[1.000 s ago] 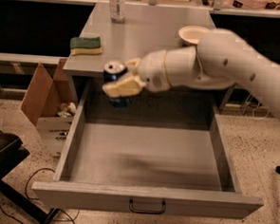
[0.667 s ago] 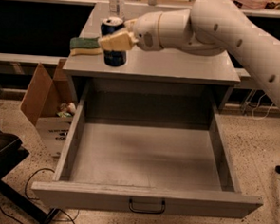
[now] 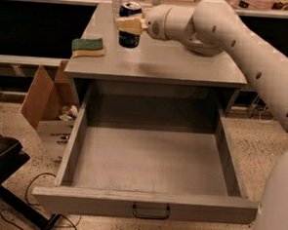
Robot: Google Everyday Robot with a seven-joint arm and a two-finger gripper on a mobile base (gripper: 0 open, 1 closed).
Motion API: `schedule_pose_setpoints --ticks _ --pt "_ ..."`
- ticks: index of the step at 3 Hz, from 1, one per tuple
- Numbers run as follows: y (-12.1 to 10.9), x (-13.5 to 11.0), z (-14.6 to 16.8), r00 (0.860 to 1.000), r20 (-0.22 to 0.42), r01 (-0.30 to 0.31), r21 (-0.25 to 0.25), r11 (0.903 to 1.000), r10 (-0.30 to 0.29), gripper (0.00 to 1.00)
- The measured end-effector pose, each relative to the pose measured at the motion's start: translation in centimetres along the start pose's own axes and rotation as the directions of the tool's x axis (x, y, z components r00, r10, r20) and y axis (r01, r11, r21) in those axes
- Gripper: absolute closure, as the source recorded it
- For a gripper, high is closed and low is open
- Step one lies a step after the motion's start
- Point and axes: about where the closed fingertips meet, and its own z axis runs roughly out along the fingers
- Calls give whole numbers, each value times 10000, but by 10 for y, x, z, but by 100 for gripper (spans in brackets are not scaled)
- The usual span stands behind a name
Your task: Pick pepsi can from top drawer and place on counter
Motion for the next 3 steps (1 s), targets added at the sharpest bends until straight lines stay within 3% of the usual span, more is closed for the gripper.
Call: schedule_pose_setpoints --ticks 1,2,3 --pt "-33 37 -11 9972 5 746 515 9959 -747 100" --pt "-46 71 -20 9887 -633 1406 717 9875 -1362 100" --pt "-42 89 -18 9796 -1259 1639 481 9853 -1568 100"
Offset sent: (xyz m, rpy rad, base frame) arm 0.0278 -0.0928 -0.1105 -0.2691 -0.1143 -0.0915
